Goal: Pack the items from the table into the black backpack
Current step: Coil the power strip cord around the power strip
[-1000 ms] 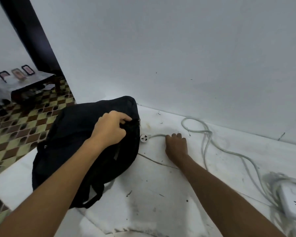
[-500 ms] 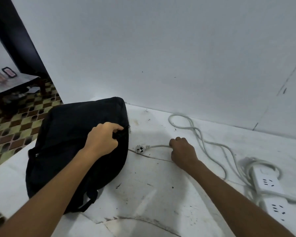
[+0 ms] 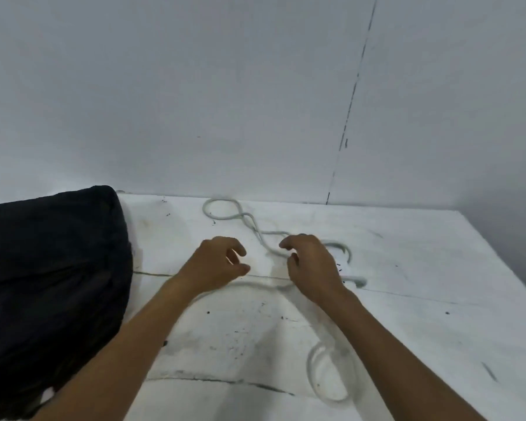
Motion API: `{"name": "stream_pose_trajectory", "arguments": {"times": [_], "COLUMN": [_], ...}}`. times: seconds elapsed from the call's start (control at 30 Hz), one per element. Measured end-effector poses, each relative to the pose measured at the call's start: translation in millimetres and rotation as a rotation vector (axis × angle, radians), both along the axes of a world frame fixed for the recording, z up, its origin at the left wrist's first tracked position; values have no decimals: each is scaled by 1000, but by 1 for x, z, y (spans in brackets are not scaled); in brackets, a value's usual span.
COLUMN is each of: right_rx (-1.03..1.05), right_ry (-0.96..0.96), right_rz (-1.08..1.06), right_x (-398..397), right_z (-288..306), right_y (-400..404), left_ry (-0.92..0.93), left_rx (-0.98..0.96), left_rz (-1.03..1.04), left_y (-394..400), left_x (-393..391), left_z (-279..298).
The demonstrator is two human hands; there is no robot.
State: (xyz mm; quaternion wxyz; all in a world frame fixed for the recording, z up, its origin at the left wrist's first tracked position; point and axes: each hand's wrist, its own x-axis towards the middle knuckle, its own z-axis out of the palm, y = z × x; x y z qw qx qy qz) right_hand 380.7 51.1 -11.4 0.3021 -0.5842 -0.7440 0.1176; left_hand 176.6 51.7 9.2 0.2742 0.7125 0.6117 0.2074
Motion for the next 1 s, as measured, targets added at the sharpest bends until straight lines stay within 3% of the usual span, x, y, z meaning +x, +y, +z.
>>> {"name": "stream_pose_trajectory", "arguments": {"times": [0.1, 0.17, 0.33, 0.5, 0.6, 0.67, 0.83, 1.0], "right_rx": [-111, -329, -714, -920, -951, -922, -803, -706], "right_ry": [72, 266, 942, 1091, 1070, 1055, 1323, 1394], "right_rz": [-334, -436, -398, -246, -153, -119, -158, -174], "right_x": [69, 100, 114, 110, 99, 92, 84, 72], "right_z": [-6, -20, -34, -34, -36, -36, -24, -21], "right_y": [1, 0, -5, -4, -6, -7, -1, 1], "left_ry": [-185, -259, -594, -824, -815, -748, -607, -446], "left_rx": [-153, -248, -343, -406, -511, -473, -378, -326], "left_rz": [-191, -158, 49, 247, 209, 139, 39, -90], "left_y": [1, 1, -4, -1, 2, 3, 2, -5], "left_x": [70, 115, 167, 157, 140, 130, 108, 95], "left_z": [-16, -37, -60, -47, -40, -35, -18, -7]}}
